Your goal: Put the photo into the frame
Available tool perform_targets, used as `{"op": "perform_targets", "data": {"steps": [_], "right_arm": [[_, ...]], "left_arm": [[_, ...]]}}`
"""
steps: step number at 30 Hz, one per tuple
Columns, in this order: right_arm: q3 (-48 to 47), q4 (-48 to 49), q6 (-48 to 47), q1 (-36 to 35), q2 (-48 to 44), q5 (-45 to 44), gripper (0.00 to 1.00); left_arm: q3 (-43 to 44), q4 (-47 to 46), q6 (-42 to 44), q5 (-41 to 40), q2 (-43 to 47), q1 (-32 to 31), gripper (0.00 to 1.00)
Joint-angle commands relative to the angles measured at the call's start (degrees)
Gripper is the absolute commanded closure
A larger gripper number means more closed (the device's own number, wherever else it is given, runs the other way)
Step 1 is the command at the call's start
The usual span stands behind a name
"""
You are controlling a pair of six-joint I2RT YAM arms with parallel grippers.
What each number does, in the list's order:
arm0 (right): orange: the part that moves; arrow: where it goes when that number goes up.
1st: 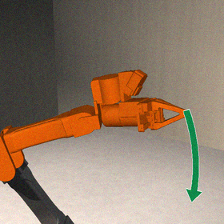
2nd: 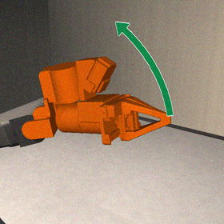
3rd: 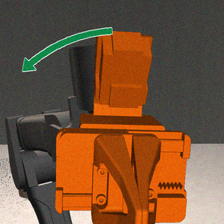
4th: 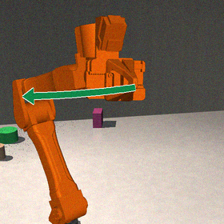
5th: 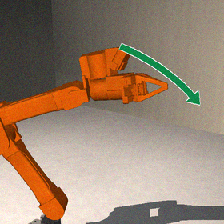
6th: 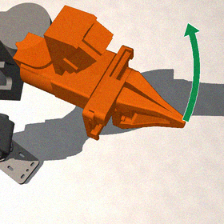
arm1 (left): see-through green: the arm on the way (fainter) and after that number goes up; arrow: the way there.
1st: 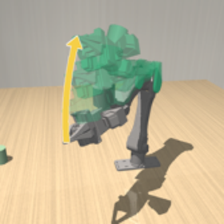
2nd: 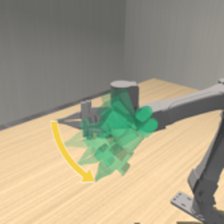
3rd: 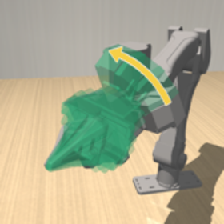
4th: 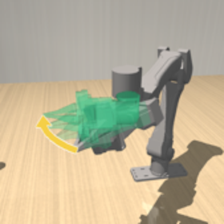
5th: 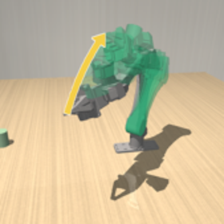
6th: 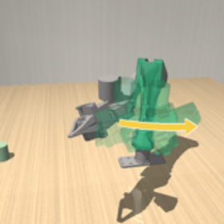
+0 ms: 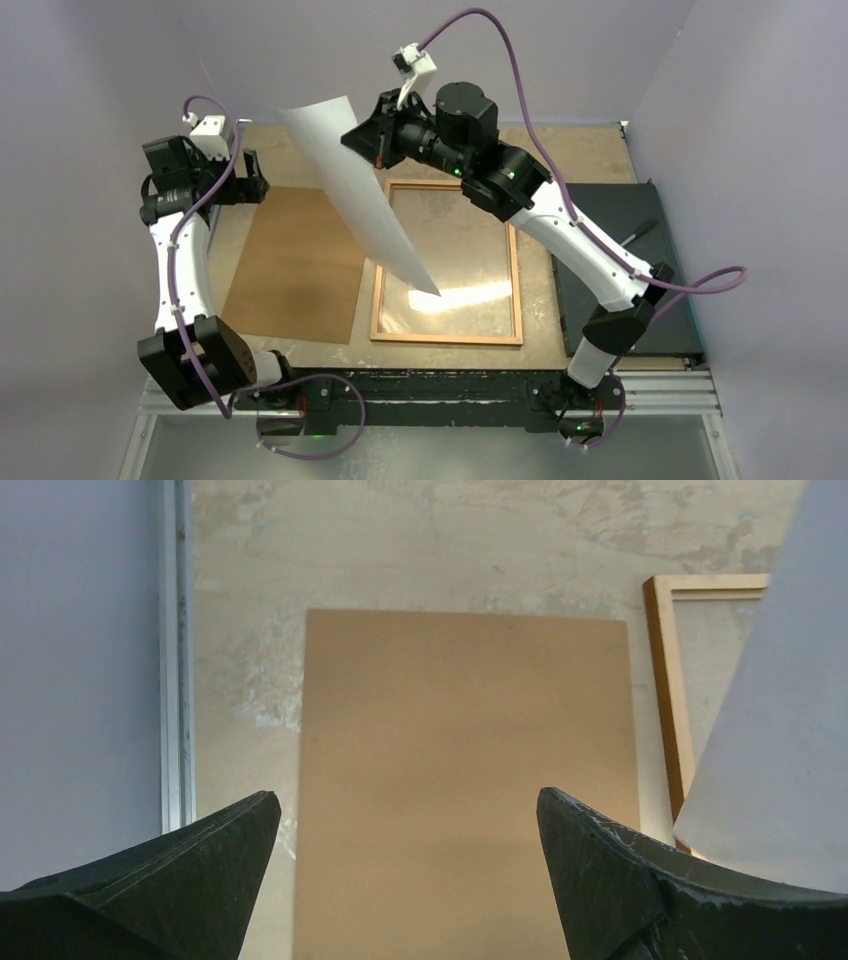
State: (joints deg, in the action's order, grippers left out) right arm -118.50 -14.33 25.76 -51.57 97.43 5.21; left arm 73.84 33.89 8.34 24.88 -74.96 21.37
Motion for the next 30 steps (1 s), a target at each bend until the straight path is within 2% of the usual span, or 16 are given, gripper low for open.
{"op": "perform_targets", "data": {"steps": [1,5,8,14,19,30], "right_arm": [[-0.28,-1.12,5.47,-1.83,-1.42,5.62,1.00],[1.81,-2.13,8.54,-1.86,-2.05,8.72,1.00],[4.35,-4.32,10.52,0.52,-3.33,6.56,1.00],[19.87,-3.22,12.18,11.59,-9.53,2.29,1.00],[28.50,-1.22,13.01,16.68,-12.38,-1.09,1.00],[29.12,-3.50,10.19,19.82,-11.43,-11.21,1.00]], "left_arm": [[-1.91,-1.75,-1.47,-1.86,1.59,2.10,0.00],[-2.87,-2.06,-1.23,-3.23,2.10,3.82,0.00],[-3.75,-2.82,-1.40,-1.01,2.64,6.13,0.00],[-5.93,-3.52,0.53,-0.84,3.09,6.27,0.00],[-6.14,-2.63,2.05,-1.24,2.69,6.33,0.00],[-9.57,-3.92,3.21,0.87,2.64,6.24,0.00]]}}
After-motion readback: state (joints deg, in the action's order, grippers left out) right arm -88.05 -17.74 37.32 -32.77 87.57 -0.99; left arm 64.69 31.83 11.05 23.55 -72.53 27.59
